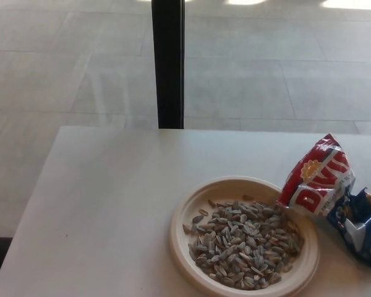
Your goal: The robot uses its right hand to pick up a bag of sunflower seeds kept in the middle of the desk and tilts it over a plate kept next to it to pour out a few seeds and then puts the bag of seeds back on the desk
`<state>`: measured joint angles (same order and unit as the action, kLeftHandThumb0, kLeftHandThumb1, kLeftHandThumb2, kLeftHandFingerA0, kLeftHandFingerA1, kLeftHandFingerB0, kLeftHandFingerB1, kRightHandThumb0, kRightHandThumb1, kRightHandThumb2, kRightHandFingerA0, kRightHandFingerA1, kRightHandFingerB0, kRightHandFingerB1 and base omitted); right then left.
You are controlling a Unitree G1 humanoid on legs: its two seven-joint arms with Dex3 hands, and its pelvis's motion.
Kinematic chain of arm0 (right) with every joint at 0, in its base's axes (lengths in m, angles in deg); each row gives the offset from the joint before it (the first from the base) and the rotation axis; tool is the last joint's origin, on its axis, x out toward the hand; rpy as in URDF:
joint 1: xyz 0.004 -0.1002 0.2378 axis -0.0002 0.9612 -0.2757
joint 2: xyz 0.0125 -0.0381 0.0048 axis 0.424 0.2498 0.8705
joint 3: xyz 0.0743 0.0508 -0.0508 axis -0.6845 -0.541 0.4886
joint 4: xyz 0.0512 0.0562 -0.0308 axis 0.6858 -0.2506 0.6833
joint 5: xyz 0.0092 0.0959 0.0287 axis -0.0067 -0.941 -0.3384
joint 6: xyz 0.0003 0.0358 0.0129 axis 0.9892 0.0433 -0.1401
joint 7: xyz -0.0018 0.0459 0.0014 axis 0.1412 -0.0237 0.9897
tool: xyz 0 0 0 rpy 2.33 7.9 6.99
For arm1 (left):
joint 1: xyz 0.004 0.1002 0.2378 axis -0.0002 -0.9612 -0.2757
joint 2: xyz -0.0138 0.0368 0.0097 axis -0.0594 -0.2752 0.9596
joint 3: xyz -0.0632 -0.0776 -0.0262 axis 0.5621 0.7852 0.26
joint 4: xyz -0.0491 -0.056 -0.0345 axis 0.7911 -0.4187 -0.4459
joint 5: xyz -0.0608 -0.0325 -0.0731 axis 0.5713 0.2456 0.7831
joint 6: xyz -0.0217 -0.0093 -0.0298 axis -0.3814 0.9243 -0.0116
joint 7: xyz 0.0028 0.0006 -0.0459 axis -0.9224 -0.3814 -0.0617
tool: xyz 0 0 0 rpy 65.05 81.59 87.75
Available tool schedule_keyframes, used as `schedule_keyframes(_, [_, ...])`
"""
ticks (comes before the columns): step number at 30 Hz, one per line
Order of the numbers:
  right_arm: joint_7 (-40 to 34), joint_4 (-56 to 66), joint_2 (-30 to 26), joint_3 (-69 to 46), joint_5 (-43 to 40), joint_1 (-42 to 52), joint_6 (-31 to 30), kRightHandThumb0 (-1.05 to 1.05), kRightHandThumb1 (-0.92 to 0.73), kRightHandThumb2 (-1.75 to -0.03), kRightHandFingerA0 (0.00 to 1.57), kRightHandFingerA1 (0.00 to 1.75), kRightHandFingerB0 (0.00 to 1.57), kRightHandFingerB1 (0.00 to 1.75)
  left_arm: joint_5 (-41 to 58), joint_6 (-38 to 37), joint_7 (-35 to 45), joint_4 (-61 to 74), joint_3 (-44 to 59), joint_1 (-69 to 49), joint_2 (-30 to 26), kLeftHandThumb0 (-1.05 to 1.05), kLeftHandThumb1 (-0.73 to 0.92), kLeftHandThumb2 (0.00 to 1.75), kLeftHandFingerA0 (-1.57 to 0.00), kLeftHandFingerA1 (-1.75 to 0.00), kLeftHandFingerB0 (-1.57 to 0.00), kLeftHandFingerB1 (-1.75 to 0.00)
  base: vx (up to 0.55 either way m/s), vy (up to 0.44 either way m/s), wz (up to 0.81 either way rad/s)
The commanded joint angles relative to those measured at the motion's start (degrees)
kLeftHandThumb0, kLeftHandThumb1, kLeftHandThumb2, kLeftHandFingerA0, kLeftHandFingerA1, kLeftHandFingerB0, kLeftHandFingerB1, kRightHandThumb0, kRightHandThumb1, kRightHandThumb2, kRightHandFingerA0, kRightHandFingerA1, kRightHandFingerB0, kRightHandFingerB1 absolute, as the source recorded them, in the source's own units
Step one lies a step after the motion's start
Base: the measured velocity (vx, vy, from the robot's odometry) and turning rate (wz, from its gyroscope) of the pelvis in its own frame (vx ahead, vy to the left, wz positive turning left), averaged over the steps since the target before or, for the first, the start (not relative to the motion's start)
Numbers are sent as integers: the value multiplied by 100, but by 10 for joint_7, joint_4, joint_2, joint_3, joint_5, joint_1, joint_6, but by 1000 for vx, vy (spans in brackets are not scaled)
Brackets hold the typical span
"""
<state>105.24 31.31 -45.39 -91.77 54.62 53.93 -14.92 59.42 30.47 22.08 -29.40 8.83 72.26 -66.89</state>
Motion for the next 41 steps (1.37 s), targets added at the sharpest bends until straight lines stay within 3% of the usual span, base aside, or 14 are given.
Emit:
schedule_keyframes(1, [-218, -129, 44, -419, -198, 25, 120, -52, -66, -61, 0, 48, 7, 52, 8, 7, -13, -3, 8, -2, -13, -74, 73, 62, -60, -57, -62, -44, 0, 0, 0])
schedule_keyframes(5, [-315, -210, 29, -469, -164, 29, 158, -57, -68, -60, 0, 76, 12, 70, -2, 1, -15, -3, -1, -3, -16, -77, 74, 63, -60, -55, -61, -43, 0, 0, 0])
schedule_keyframes(11, [-269, -388, 50, -490, -214, 71, 285, -52, -77, -65, 0, 25, 0, 27, -2, -6, -10, -1, -2, -2, -11, -82, 75, 63, -57, -55, -58, -42, 0, 0, 0])
schedule_keyframes(17, [-299, -446, 100, -462, -167, 106, 281, -67, -63, -83, 0, 61, 1, 48, 3, -8, 0, -4, 2, -8, -5, -91, 62, 78, -55, -57, -55, -47, 0, 0, 0])
schedule_keyframes(23, [-256, -516, 136, -437, -166, 124, 286, -61, -72, -65, 0, 6, 0, 33, 11, -3, 2, -2, 10, -9, -2, -83, 76, 63, -58, -59, -59, -45, 0, 0, 0])
schedule_keyframes(26, [-265, -574, 132, -436, -174, 118, 287, -68, -75, -62, 2, 100, 4, 22, 8, -5, 8, -2, 6, -10, -5, -82, 77, 63, -57, -56, -54, -43, 0, 0, 0])
schedule_keyframes(27, [-249, -573, 137, -433, -178, 117, 295, -72, -50, -99, 1, 70, 1, 41, 8, -4, 8, -4, 7, -8, -5, -83, 77, 63, -55, -55, -50, -43, 0, 0, 0])
schedule_keyframes(29, [-233, -587, 135, -434, -189, 112, 304, -74, -64, -66, 0, 78, 0, 31, 10, -3, 9, -6, 10, -8, -6, -84, 77, 63, -54, -54, -49, -43, 0, 0, 0])
schedule_keyframes(31, [-237, -583, 140, -422, -181, 114, 308, -76, -49, -96, 17, 77, 0, 39, 12, 0, 12, -6, 12, -8, -6, -85, 76, 63, -54, -54, -50, -44, 0, 0, 0])
schedule_keyframes(32, [-228, -585, 141, -420, -184, 116, 313, -76, -71, -62, 0, 60, 0, 37, 14, 0, 16, -4, 13, -10, -7, -83, 76, 63, -53, -54, -50, -44, 0, 0, 0])
schedule_keyframes(33, [-213, -591, 141, -423, -196, 116, 310, -82, -51, -95, 0, 48, 0, 32, 15, -2, 20, -2, 13, -11, -8, -86, 76, 63, -53, -54, -50, -44, 0, 0, 0])
schedule_keyframes(35, [-214, -596, 141, -414, -194, 115, 314, -73, -67, -65, 0, 18, 0, 30, 7, -8, 15, -1, 7, -10, -8, -87, 77, 63, -55, -56, -50, -45, 0, 0, 0])
schedule_keyframes(36, [-206, -599, 144, -400, -185, 118, 323, -81, -52, -96, 0, 47, 0, 30, 10, -2, 13, -2, 10, -6, -10, -83, 77, 63, -55, -53, -49, -43, 0, 0, 0])
schedule_keyframes(41, [-198, -606, 144, -390, -198, 118, 331, -79, -49, -93, 0, 46, 0, 32, 10, 4, 9, -4, 11, -3, -10, -84, 76, 63, -54, -54, -50, -44, 0, 0, 0])
